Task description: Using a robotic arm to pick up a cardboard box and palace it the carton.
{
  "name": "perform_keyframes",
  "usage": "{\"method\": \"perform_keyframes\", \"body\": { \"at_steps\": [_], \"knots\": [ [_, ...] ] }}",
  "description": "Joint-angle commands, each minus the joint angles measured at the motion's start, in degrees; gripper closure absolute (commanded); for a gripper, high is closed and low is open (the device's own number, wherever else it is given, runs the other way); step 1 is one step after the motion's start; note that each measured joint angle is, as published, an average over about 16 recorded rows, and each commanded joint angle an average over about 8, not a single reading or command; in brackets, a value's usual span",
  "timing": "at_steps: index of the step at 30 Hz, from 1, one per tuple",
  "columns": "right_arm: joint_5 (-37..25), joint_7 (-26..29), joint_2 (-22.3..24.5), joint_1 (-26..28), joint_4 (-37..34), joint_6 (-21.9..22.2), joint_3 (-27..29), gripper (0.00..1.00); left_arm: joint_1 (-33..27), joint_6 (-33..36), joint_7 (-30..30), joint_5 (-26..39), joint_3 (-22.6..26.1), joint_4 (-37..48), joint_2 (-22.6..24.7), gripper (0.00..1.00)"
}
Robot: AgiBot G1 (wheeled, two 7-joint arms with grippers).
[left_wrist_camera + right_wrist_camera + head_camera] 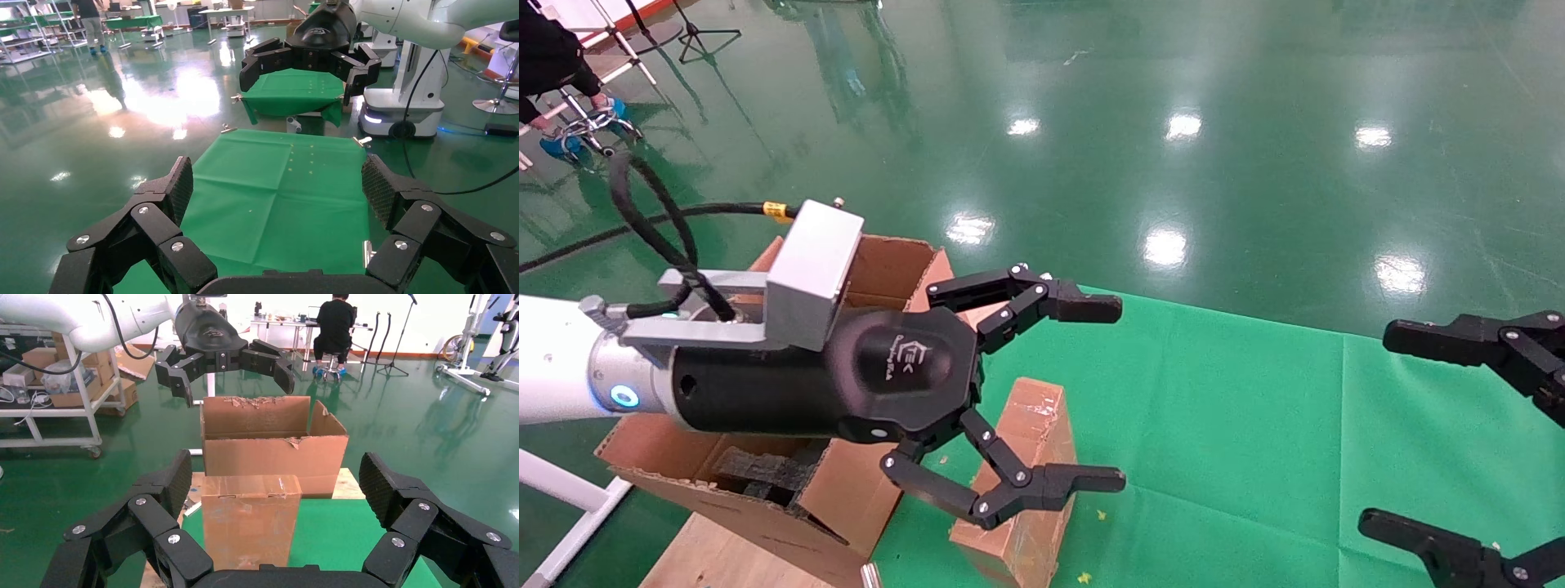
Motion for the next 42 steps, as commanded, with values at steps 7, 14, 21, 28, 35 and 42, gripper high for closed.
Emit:
{"method": "perform_keyframes", "body": {
  "at_steps": [7, 14, 21, 28, 35, 42],
  "knots": [
    [0.0, 0.0, 0.0, 0.0, 0.0, 0.0, 0.0, 1.0, -0.24, -0.06, -0.29, 0.56, 0.21, -0.1, -0.19, 0.0],
    [0.0, 0.0, 0.0, 0.0, -0.01, 0.0, -0.01, 1.0, -5.86, -1.53, -8.3, 9.0, 4.28, -1.94, -1.15, 0.0],
    [0.01, -0.01, 0.0, 0.01, -0.01, 0.0, -0.01, 1.0, -15.4, -2.55, -24.6, 20.56, 10.71, -3.54, 0.34, 0.0],
    [0.01, -0.01, 0.0, 0.01, -0.01, 0.0, -0.01, 1.0, -23.66, 0.87, -38.13, 28.93, 16.44, -3.87, 3.17, 0.0],
    [0.0, -0.02, 0.01, -0.01, -0.03, 0.02, 0.0, 1.0, -26.57, 2.19, -40.83, 31.05, 18.18, -3.91, 4.45, 0.0],
    [0.01, -0.02, 0.01, -0.01, -0.03, 0.02, 0.0, 1.0, -28.32, 3.19, -44.25, 33.47, 20.01, -2.12, 4.87, 0.0]
  ]
}}
